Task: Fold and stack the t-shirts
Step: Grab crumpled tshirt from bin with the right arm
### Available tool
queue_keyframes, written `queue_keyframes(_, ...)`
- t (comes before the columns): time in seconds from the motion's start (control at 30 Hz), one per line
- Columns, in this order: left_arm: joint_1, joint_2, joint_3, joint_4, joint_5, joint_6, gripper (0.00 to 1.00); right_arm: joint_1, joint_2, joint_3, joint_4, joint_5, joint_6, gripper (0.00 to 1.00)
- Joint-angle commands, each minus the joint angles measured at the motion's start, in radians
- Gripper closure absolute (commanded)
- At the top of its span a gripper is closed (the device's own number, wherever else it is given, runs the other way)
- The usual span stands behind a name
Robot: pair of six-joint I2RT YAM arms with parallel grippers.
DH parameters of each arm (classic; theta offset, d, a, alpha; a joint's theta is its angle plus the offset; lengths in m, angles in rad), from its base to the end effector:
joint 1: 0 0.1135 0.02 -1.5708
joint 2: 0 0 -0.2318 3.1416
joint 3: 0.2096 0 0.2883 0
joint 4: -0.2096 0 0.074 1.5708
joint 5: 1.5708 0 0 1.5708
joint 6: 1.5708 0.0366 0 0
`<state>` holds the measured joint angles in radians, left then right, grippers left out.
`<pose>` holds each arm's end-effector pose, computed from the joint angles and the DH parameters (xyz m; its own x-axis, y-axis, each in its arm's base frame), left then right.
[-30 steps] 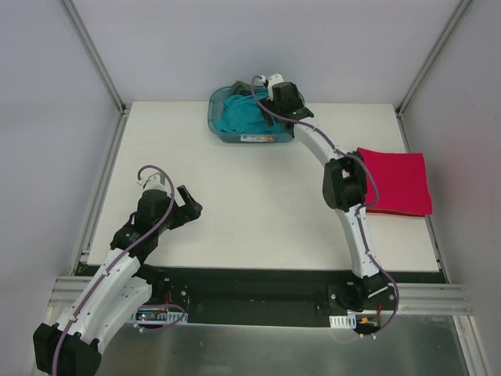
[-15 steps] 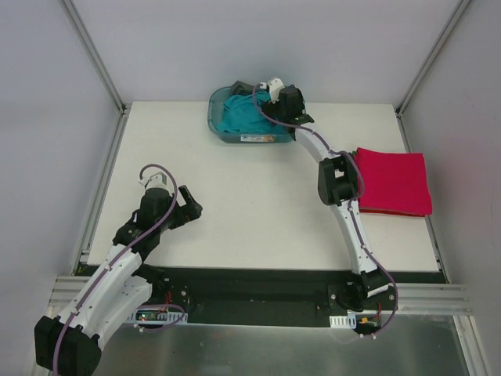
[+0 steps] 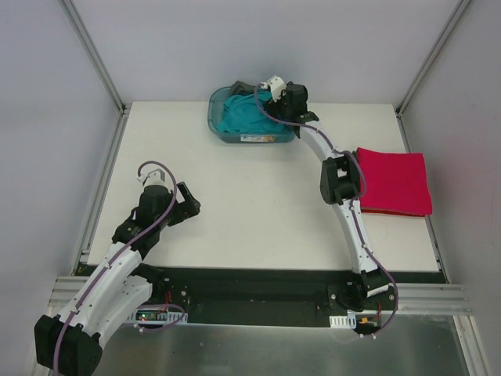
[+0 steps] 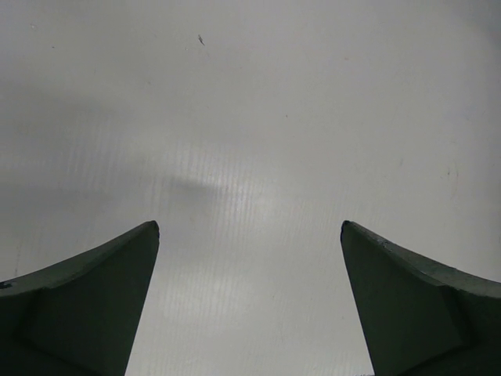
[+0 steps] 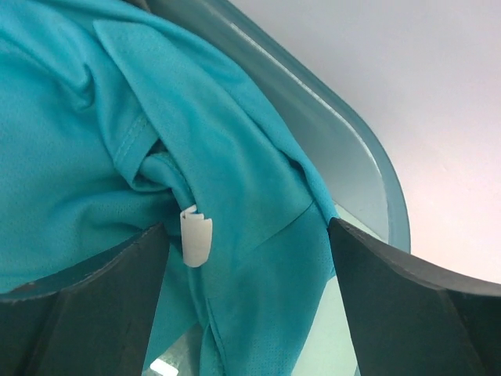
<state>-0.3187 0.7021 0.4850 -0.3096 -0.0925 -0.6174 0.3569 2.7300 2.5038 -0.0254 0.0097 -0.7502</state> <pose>0.2164 -0.0679 0.2055 -0.5260 -0.4335 -0.7318 -0.0838 0.8826 -0.4626 0.5884 0.2190 0.1739 0.0615 -0.7047 -0.7069 -0.4082 0.6285 -0.6621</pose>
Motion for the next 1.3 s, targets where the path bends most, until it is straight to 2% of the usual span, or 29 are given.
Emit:
queue_keyframes(0.0, 0.009, -0.010, 0.035, 0.026, -0.052, 0.013, 0.01, -0.039, -0.012, 0.040, -0.036, -0.102, -0.032, 0.15)
queue_keyframes(0.1, 0.010, -0.009, 0.041, 0.023, -0.064, 0.012, 0.01, -0.047, -0.010, 0.046, -0.059, -0.149, -0.041, 0.19)
queue_keyframes(0.17, 0.010, -0.009, 0.046, 0.023, -0.067, 0.005, 0.01, -0.045, -0.012, 0.047, -0.067, -0.160, -0.051, 0.28)
queue_keyframes(0.2, 0.009, -0.010, 0.049, 0.020, -0.069, 0.002, 0.01, -0.049, -0.012, 0.047, -0.067, -0.160, -0.052, 0.44)
queue_keyframes(0.27, 0.010, -0.016, 0.052, 0.009, -0.072, -0.001, 0.01, -0.047, -0.010, 0.050, -0.058, -0.140, -0.040, 0.88)
queue_keyframes(0.3, 0.010, -0.021, 0.050, 0.004, -0.075, -0.004, 0.01, -0.049, -0.009, 0.049, -0.054, -0.134, -0.034, 1.00)
queue_keyframes(0.47, 0.010, -0.049, 0.043, -0.006, -0.093, -0.015, 0.01, -0.052, -0.038, 0.001, -0.044, -0.171, -0.023, 1.00)
queue_keyframes(0.67, 0.010, -0.059, 0.043, -0.009, -0.082, -0.021, 0.01, -0.055, -0.122, -0.060, 0.100, -0.235, 0.158, 1.00)
queue_keyframes(0.73, 0.010, -0.064, 0.043, -0.011, -0.076, -0.024, 0.01, -0.046, -0.176, -0.082, 0.123, -0.238, 0.172, 1.00)
queue_keyframes(0.87, 0.010, -0.085, 0.035, -0.011, -0.058, -0.028, 0.01, 0.043, -0.346, -0.212, 0.175, -0.067, 0.014, 1.00)
queue_keyframes(1.07, 0.010, -0.127, 0.018, -0.013, -0.024, -0.032, 0.01, 0.160, -0.545, -0.290, 0.266, 0.223, -0.086, 1.00)
queue_keyframes(1.27, 0.010, -0.161, 0.006, -0.022, 0.019, -0.036, 0.01, 0.258, -0.752, -0.378, 0.315, 0.248, -0.043, 1.00)
